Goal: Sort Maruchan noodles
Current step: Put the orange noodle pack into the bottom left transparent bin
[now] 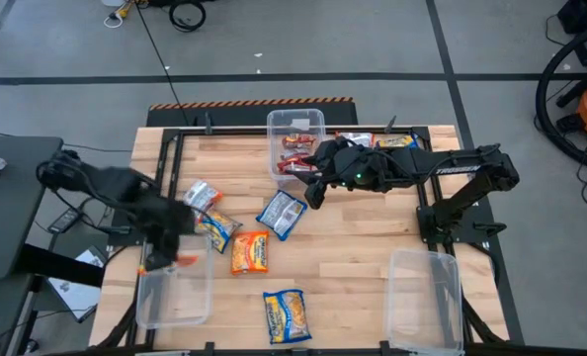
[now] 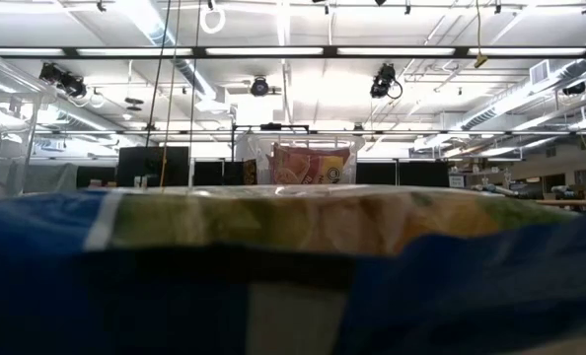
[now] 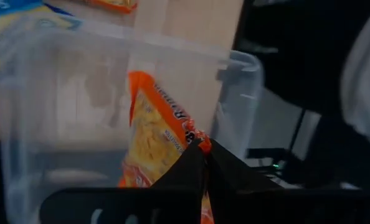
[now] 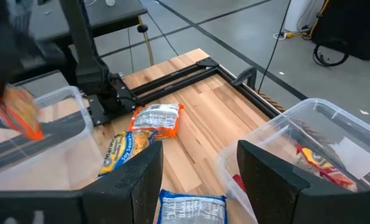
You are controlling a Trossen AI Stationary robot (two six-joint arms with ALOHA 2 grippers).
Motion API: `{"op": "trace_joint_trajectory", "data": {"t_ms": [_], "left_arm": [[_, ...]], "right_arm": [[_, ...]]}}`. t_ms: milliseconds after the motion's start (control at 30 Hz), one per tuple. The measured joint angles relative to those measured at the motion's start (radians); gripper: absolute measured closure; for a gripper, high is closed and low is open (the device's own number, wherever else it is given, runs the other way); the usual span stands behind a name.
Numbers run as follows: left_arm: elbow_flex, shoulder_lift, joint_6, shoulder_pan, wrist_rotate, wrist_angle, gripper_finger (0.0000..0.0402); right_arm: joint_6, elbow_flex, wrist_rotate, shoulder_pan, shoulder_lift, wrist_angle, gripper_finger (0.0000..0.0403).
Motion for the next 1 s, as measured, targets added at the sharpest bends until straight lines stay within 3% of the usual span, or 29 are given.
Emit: {"op": "trace_joint_trajectory", "data": {"t_ms": [167,333,533,733,1000], "left_arm": [[-0.252,0.000,0.047,-0.028,0.013,0.096,0.0391],[-0.401,0.000,0.079,-0.027,-0.031,0.221,0.0391],[-0.468,0.000,0.131,-0.023,-0.094,0.255,0.0391],[-0.507,-0.001,0.127,-0.001,0.162,0.324,0.0391],[-0.535,0.022,0.206,0.062,0.167,0.367,0.0391]], "right_arm": [[0.000,0.000,0.000,0.029,0.000,-0.001,0.0192],[0.026,0.000,0.003,0.060,0.000,-0.006,0.0192],[0.045,0.000,0.015,0.087,0.000,-0.009,0.0192],[0.043,0.000,0.037,0.089,0.000,-0.009,0.0192],[0.045,0.000,0.039,0.086,0.000,-0.007,0.0192]]}}
